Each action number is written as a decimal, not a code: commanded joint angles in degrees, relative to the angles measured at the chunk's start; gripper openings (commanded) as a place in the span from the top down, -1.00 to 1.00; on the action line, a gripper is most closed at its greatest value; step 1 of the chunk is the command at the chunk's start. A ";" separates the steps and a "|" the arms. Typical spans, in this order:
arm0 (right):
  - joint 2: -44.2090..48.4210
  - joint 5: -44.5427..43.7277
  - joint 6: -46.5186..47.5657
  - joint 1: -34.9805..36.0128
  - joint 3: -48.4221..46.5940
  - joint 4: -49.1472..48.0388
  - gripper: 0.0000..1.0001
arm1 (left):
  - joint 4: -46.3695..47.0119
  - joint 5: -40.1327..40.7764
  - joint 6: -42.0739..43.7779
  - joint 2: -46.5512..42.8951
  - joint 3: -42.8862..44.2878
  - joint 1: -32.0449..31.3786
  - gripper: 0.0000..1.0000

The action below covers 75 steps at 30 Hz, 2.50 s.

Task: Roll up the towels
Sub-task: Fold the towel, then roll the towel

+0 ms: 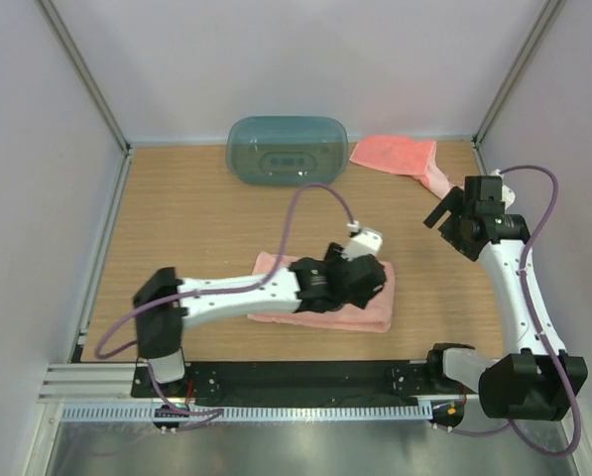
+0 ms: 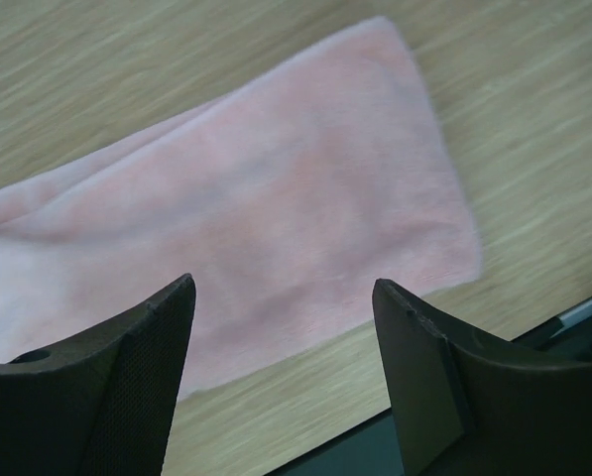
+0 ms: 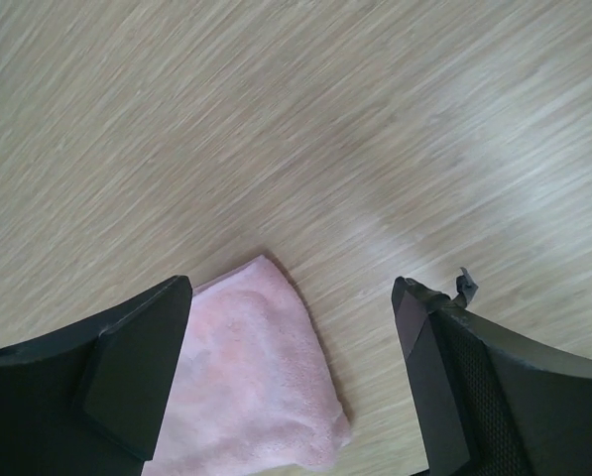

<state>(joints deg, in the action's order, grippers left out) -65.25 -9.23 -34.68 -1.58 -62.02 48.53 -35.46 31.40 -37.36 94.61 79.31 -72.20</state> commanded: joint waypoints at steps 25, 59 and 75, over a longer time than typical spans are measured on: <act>3.91 11.26 5.14 -9.23 -1.97 3.67 -0.82 | -3.38 -7.66 2.65 37.84 31.87 -10.06 -0.46; 5.86 33.31 -8.99 14.66 24.65 -20.53 -0.85 | 4.35 -0.64 -16.15 -3.98 -22.17 -9.97 1.00; -14.90 26.03 -17.71 34.98 27.48 -39.74 -0.60 | 6.28 -0.55 -23.10 -16.99 -32.02 -10.50 0.99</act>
<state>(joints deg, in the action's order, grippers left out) -78.85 19.62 -51.40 33.06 -33.87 13.74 -31.09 28.86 -58.00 81.19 48.23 -82.39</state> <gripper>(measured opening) 0.822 0.038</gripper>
